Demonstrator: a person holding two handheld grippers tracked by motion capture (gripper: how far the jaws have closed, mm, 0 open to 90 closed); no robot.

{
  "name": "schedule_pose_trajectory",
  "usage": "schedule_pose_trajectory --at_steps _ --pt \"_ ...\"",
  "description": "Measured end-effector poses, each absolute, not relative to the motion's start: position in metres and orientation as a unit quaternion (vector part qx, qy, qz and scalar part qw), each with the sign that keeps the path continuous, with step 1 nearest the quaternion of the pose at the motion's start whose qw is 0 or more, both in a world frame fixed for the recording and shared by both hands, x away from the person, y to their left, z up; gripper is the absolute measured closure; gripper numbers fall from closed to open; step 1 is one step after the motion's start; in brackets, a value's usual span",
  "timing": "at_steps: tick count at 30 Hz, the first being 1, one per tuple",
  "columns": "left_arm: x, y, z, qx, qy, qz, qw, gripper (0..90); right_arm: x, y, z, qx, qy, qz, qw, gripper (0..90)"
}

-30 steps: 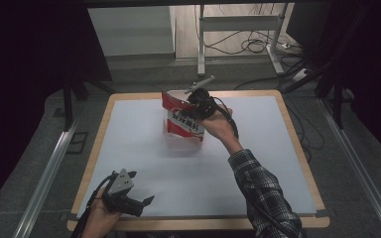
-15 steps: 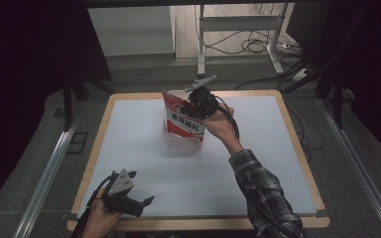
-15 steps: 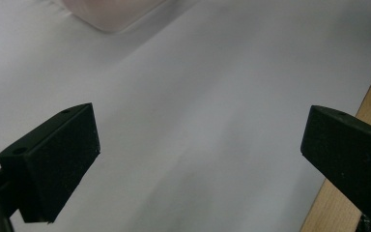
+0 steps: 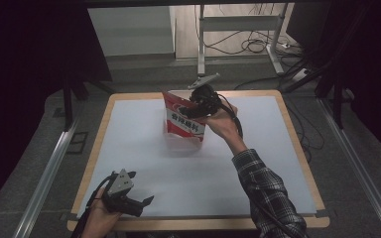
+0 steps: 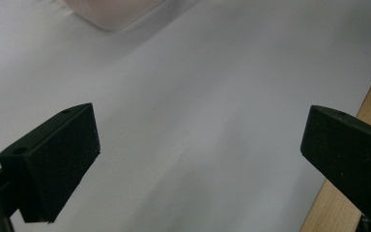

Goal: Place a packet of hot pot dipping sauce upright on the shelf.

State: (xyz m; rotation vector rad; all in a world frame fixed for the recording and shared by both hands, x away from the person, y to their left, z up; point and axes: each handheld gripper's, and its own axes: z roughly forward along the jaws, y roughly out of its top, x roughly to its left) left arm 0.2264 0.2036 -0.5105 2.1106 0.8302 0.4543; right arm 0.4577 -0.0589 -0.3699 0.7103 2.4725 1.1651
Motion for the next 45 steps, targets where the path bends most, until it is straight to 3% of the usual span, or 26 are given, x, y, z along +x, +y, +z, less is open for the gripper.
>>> schedule_pose_trajectory --at_steps 26,45 --pt "0.226 0.202 -0.511 0.84 0.327 0.18 0.393 0.9 0.45 -0.07 -0.363 0.239 0.864 0.419 0.148 12.7" --pt "0.226 0.202 -0.511 0.839 0.326 0.184 0.395 0.9 0.438 -0.085 -0.362 0.248 0.859 0.421 0.152 6.9"
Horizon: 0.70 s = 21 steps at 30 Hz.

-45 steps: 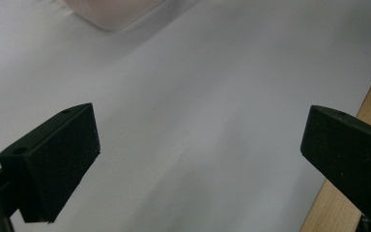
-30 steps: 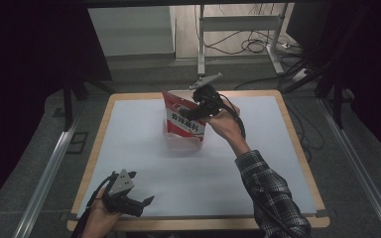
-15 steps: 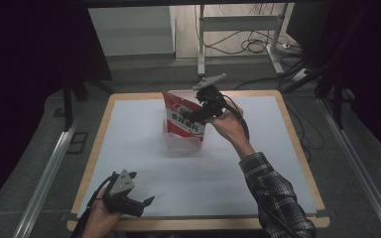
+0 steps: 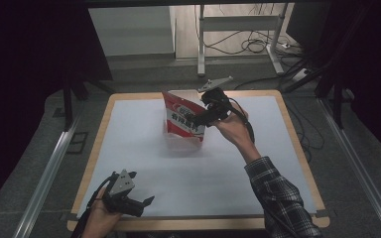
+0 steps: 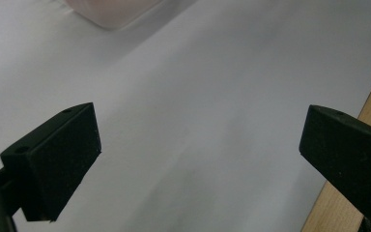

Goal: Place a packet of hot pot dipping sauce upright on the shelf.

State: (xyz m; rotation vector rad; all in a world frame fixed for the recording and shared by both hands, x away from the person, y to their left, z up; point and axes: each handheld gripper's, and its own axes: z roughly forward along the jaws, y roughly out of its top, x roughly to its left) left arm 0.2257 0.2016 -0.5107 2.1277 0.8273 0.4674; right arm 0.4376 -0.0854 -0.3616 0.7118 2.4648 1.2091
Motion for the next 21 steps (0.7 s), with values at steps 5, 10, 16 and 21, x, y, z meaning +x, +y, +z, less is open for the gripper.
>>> schedule_pose_trajectory --at_steps 5,10,16,21 --pt "0.226 0.201 -0.511 0.839 0.326 0.183 0.395 0.9 0.434 -0.09 -0.361 0.247 0.859 0.422 0.153 6.2" --pt "0.226 0.201 -0.511 0.839 0.325 0.181 0.397 0.9 0.43 -0.097 -0.363 0.248 0.858 0.424 0.153 5.6" --pt "0.226 0.201 -0.51 0.839 0.326 0.179 0.398 1.0 0.425 -0.106 -0.366 0.252 0.854 0.427 0.155 3.8" --pt "0.226 0.201 -0.51 0.839 0.326 0.179 0.398 0.9 0.423 -0.114 -0.37 0.256 0.851 0.43 0.157 1.7"
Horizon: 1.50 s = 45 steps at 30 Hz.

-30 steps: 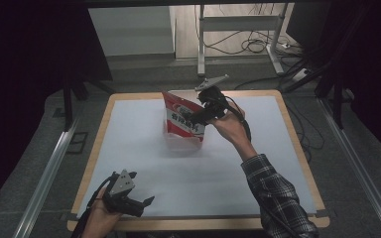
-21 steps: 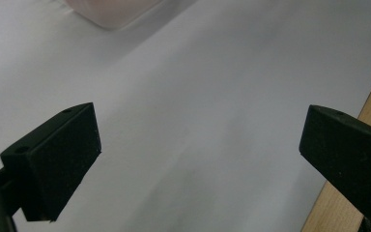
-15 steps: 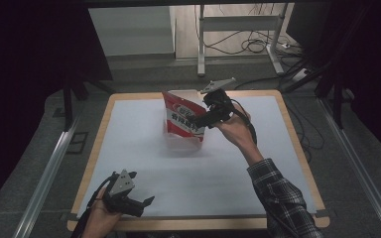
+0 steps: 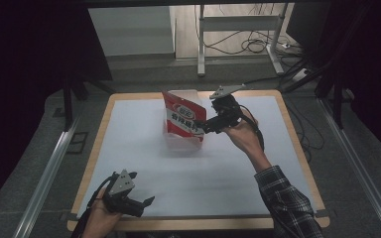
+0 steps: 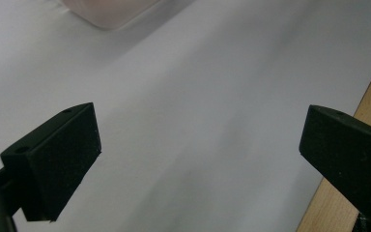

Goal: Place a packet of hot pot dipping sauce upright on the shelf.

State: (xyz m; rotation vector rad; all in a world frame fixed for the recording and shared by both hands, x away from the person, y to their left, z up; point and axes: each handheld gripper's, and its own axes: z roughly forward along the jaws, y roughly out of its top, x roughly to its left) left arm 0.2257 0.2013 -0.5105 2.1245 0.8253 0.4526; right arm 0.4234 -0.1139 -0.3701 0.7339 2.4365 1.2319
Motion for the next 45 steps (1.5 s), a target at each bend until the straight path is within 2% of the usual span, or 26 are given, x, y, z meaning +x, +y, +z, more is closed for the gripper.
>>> schedule_pose_trajectory --at_steps 23,45 --pt "0.225 0.2 -0.511 0.84 0.326 0.179 0.395 1.0 0.404 -0.142 -0.398 0.27 0.845 0.439 0.144 0.8" --pt "0.225 0.2 -0.511 0.84 0.325 0.178 0.397 1.0 0.373 -0.163 -0.402 0.262 0.848 0.432 0.161 0.4"
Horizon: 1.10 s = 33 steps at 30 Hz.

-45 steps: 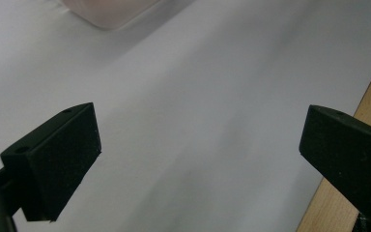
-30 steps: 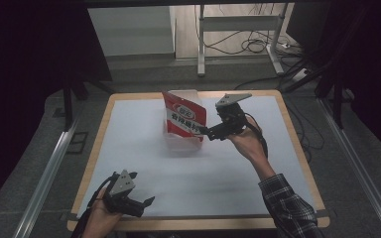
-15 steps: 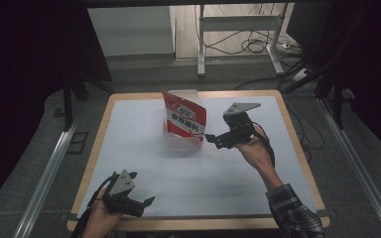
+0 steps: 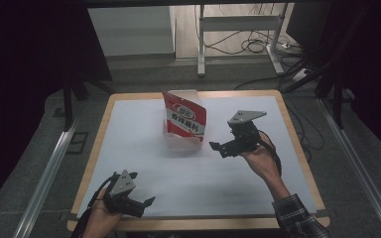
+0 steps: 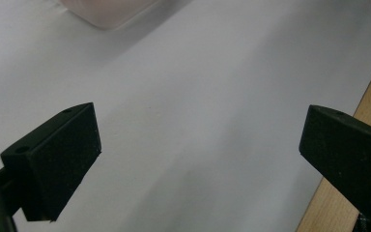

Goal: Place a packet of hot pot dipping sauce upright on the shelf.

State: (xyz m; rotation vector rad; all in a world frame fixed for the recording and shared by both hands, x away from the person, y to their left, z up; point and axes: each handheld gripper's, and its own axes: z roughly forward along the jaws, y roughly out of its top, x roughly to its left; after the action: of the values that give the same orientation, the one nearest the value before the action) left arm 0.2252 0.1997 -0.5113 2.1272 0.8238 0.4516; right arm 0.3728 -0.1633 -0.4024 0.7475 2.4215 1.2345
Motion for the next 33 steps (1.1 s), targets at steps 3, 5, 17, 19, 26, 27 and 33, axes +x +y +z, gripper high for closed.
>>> schedule_pose_trajectory --at_steps 3,5,17,19,26,27,33 --pt "0.225 0.2 -0.511 0.84 0.325 0.178 0.397 1.0 0.368 -0.166 -0.405 0.262 0.847 0.432 0.165 0.2" --pt "0.225 0.2 -0.511 0.839 0.325 0.178 0.397 1.0 0.367 -0.167 -0.405 0.264 0.846 0.432 0.165 0.2" --pt "0.225 0.199 -0.512 0.839 0.326 0.178 0.397 1.0 0.35 -0.177 -0.421 0.269 0.839 0.442 0.166 0.2" --pt "0.225 0.199 -0.512 0.84 0.326 0.178 0.397 1.0 0.348 -0.177 -0.423 0.268 0.843 0.437 0.165 0.2" --pt "0.225 0.199 -0.512 0.84 0.324 0.178 0.397 1.0 0.338 -0.181 -0.432 0.263 0.846 0.43 0.172 0.2" --pt "0.225 0.199 -0.511 0.84 0.324 0.178 0.397 1.0 0.337 -0.181 -0.434 0.265 0.847 0.428 0.173 0.2" --pt "0.225 0.199 -0.511 0.84 0.324 0.179 0.396 1.0 0.331 -0.184 -0.44 0.262 0.852 0.419 0.174 0.1"
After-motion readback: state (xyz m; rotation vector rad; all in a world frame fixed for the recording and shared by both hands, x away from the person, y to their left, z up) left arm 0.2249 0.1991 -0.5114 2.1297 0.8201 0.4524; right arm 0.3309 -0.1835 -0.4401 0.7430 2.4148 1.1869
